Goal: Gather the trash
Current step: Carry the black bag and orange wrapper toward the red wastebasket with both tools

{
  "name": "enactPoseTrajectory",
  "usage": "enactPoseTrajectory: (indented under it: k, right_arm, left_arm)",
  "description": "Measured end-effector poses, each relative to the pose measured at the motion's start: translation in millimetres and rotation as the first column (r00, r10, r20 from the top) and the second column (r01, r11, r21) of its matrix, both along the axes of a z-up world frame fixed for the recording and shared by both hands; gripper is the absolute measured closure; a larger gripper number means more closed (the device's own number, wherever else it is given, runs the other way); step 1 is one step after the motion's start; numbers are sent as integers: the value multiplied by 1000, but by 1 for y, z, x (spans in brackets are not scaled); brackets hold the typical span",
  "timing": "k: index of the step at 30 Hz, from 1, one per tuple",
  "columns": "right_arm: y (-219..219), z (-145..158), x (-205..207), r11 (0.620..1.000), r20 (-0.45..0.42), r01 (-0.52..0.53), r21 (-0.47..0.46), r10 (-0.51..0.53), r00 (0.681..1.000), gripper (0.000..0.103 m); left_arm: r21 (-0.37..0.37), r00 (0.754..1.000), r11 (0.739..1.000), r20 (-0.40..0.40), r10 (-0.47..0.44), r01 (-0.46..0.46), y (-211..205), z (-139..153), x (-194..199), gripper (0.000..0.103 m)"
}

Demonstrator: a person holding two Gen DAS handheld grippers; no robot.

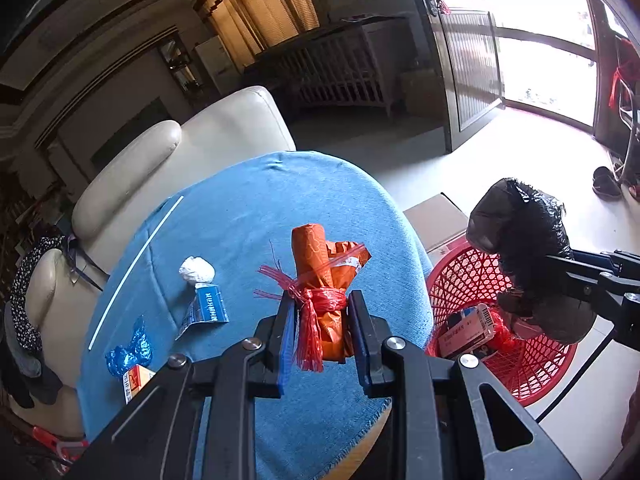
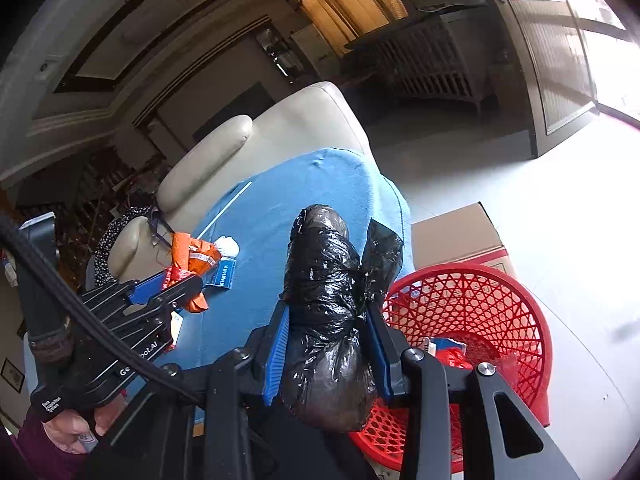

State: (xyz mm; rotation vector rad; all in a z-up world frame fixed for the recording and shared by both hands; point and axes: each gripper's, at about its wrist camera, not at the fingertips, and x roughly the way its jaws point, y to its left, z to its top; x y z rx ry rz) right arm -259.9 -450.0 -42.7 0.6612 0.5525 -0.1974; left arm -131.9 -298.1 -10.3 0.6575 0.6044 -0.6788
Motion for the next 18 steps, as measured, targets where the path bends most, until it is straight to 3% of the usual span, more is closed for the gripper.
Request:
enactPoseTrajectory:
  k: [18]
  right_arm:
    - [-25,-13,-16,997,-22,55,51,-54,998,64]
  left_arm:
    - [26,996,997,-61,-67,69,-27,-17,-11,76]
